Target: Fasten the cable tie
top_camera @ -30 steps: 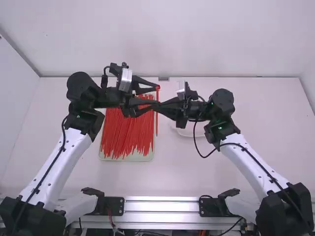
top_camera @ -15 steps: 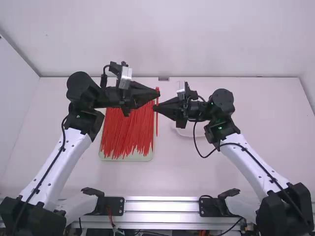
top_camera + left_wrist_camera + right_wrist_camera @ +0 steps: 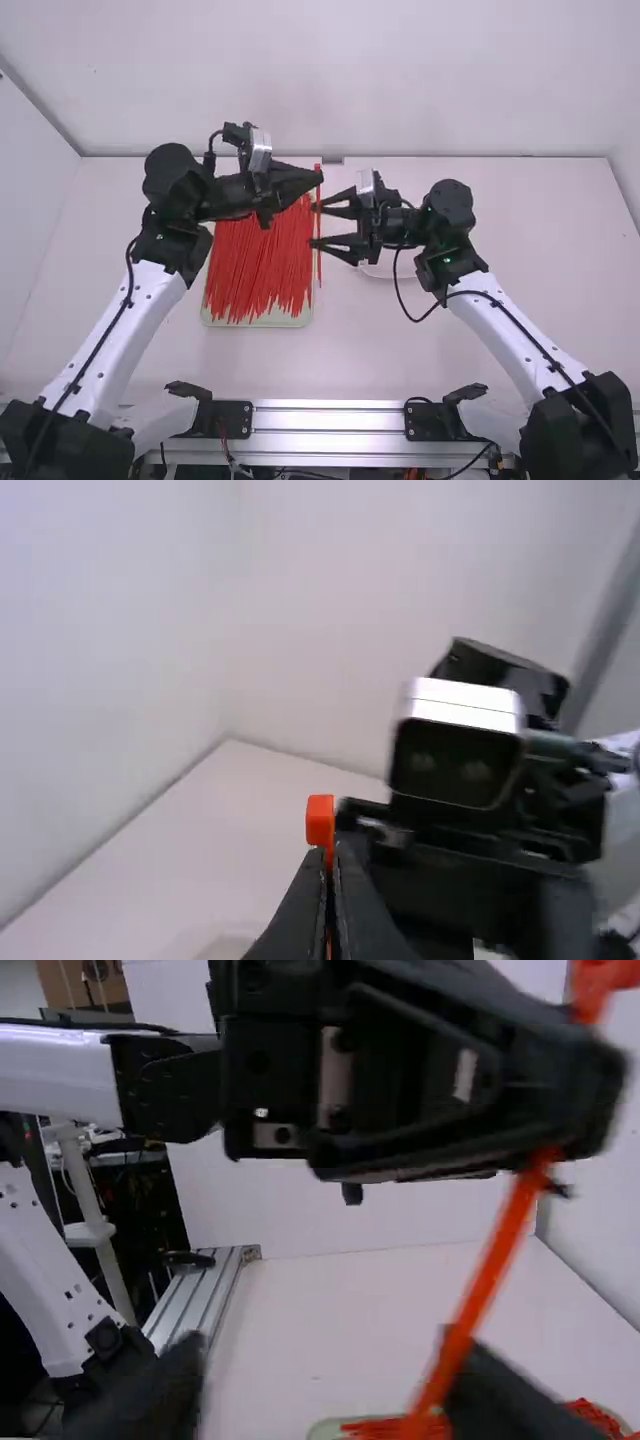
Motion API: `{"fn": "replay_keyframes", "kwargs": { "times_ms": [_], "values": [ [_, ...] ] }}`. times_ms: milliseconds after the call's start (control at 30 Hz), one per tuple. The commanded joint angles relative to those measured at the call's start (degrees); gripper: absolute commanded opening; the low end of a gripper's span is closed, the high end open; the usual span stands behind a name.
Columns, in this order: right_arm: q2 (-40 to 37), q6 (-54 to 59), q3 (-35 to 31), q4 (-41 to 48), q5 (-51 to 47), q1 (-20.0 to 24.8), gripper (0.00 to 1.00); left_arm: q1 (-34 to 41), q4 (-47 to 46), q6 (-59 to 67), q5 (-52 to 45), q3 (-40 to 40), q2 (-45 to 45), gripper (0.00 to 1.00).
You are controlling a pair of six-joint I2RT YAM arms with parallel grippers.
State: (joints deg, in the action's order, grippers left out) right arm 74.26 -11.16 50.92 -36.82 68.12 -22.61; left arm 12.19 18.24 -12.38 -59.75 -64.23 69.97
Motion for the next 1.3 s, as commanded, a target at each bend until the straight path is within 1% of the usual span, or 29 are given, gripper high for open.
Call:
{"fn": "replay_keyframes", "kwargs": {
  "times_ms": [0,67,133,167,200,300,367,433,500,567,667,800,900,1000,1067,1133,1167,1267],
  "values": [
    [0.31,0.92,0.09,1.53,0.59,0.22,0.98,-0.15,0.74,1.68,6.58,-1.36,1.40,0.02],
    [0.31,1.88,0.09,3.45,0.98,0.87,0.98,-0.81,1.49,1.20,7.72,-1.36,2.54,0.02],
    [0.31,7.30,0.02,5.68,3.67,2.01,0.98,-2.16,2.60,-1.03,8.20,-1.42,4.26,0.02],
    [0.31,13.18,0.00,7.93,6.21,2.69,0.98,-3.19,3.74,-2.73,8.15,-1.64,6.23,0.02],
    [0.31,13.88,0.00,8.09,6.51,2.75,0.98,-3.30,3.85,-2.91,8.15,-1.68,6.43,0.02],
    [0.31,25.22,0.00,12.74,11.80,4.04,0.98,-5.18,5.20,-5.51,8.11,-2.47,10.91,0.02],
    [0.31,30.82,0.00,16.46,13.33,5.22,0.98,-6.51,5.14,-6.56,7.02,-3.15,13.53,0.02],
    [0.31,36.09,0.00,20.87,12.17,6.62,0.98,-7.85,5.18,-8.94,4.33,-4.35,16.85,0.02],
    [0.31,38.73,0.00,24.30,10.36,7.34,0.98,-8.63,5.16,-10.19,1.57,-5.44,19.32,0.02],
    [0.31,42.51,0.00,28.55,6.32,8.15,0.98,-9.94,4.92,-14.23,-2.71,-7.10,22.64,0.02],
    [0.31,45.51,0.00,33.29,2.32,8.87,0.98,-10.95,4.94,-20.11,-6.27,-7.91,24.85,0.02],
    [0.31,47.63,0.00,34.38,2.16,8.98,0.98,-10.93,4.15,-26.21,-7.74,-7.76,25.77,0.02],
    [0.31,47.41,0.00,34.58,2.54,9.01,0.98,-10.67,4.96,-30.14,-11.67,-7.76,25.77,0.02],
    [0.31,48.24,0.00,33.73,2.54,8.09,0.98,-10.69,5.88,-34.23,-13.97,-7.76,25.77,0.02],
    [0.31,51.43,0.00,32.37,2.51,6.80,0.98,-10.69,5.77,-37.03,-14.88,-7.76,25.77,0.02],
    [0.31,59.28,0.00,32.37,2.54,5.42,0.98,-10.69,5.20,-44.81,-14.82,-7.76,25.77,0.02],
    [0.31,59.87,0.00,32.37,2.54,5.33,0.98,-10.69,5.11,-45.35,-14.82,-7.76,25.77,0.02],
    [0.31,72.28,0.00,33.03,2.51,3.19,0.98,-10.69,4.07,-56.37,-15.98,-7.74,25.77,0.02]
  ]
}}
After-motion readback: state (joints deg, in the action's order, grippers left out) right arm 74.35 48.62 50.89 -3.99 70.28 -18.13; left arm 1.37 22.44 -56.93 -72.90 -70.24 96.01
